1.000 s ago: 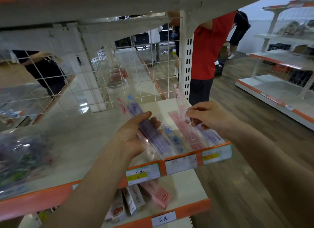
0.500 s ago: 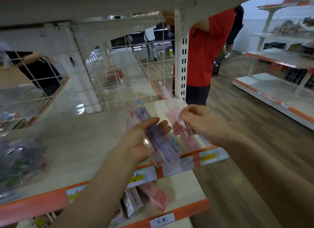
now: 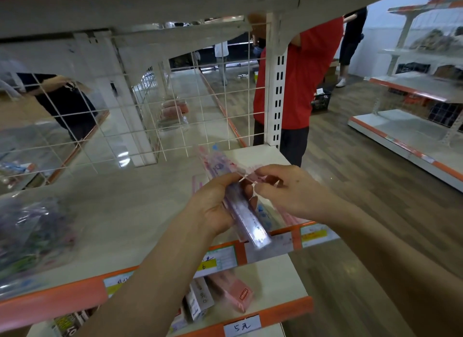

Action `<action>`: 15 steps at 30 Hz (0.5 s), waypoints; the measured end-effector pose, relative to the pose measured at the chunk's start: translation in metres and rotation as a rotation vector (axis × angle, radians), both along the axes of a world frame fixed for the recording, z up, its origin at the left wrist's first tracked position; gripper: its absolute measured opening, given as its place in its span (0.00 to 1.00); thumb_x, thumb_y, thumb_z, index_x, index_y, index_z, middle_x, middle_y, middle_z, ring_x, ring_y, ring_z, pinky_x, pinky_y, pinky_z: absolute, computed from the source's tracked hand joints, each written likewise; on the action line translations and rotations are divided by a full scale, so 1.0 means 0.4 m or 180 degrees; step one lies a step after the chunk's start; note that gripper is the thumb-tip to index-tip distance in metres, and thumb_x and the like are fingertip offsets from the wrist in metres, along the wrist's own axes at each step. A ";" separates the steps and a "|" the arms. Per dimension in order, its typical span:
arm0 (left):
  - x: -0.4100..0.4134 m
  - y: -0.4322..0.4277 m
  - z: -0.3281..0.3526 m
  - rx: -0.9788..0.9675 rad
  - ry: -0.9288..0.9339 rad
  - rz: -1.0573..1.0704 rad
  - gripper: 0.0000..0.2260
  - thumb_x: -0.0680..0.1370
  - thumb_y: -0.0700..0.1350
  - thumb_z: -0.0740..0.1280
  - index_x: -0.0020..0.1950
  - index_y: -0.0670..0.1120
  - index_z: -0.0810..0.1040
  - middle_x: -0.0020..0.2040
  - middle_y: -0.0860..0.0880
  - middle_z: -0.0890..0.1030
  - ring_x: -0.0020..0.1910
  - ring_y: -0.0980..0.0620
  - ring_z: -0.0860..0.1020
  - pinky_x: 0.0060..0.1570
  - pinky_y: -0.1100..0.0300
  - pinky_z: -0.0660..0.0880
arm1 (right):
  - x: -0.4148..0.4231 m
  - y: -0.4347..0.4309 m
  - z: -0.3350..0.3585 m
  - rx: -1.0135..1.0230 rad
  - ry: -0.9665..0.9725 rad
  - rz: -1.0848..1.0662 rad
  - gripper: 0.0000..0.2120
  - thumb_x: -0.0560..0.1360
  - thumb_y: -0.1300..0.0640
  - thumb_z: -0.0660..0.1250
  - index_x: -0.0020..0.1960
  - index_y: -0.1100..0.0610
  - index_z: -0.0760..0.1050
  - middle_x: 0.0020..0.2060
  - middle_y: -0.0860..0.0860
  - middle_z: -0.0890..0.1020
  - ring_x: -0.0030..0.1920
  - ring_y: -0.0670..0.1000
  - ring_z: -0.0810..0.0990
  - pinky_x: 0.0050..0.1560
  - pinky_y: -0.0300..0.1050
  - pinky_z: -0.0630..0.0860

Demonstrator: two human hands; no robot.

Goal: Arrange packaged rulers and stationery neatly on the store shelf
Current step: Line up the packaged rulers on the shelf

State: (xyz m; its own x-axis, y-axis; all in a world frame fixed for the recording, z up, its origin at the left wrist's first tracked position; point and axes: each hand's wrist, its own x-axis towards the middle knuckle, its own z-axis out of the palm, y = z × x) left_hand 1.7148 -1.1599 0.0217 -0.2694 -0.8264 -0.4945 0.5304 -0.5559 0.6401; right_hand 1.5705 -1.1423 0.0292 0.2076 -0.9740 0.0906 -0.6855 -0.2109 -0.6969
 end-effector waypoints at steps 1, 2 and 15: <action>-0.001 -0.001 0.000 0.0032 -0.0005 0.0025 0.12 0.78 0.39 0.62 0.36 0.38 0.77 0.28 0.43 0.77 0.25 0.51 0.73 0.29 0.62 0.74 | -0.002 -0.004 -0.003 -0.0072 -0.0100 0.0022 0.11 0.74 0.50 0.64 0.49 0.55 0.79 0.43 0.54 0.81 0.43 0.51 0.78 0.47 0.46 0.75; 0.000 -0.003 -0.001 0.0050 -0.0023 0.0044 0.09 0.78 0.39 0.62 0.39 0.40 0.77 0.30 0.43 0.78 0.26 0.51 0.74 0.30 0.61 0.75 | -0.007 -0.011 -0.007 -0.0158 -0.0172 -0.0046 0.11 0.75 0.52 0.64 0.48 0.59 0.79 0.41 0.55 0.80 0.39 0.50 0.76 0.43 0.42 0.74; 0.029 -0.023 -0.019 0.0022 -0.0011 0.0088 0.06 0.78 0.39 0.63 0.43 0.43 0.77 0.34 0.45 0.79 0.27 0.50 0.77 0.33 0.59 0.77 | -0.037 -0.070 -0.056 -0.0206 0.1610 -0.1154 0.16 0.76 0.49 0.61 0.34 0.56 0.65 0.29 0.50 0.68 0.35 0.53 0.73 0.34 0.43 0.68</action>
State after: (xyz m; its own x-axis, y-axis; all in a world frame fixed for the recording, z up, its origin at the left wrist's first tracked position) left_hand 1.7263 -1.1691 0.0141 -0.2448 -0.8301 -0.5010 0.5435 -0.5454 0.6381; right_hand 1.5559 -1.1703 0.0070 -0.1026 -0.9864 0.1287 -0.9630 0.0661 -0.2611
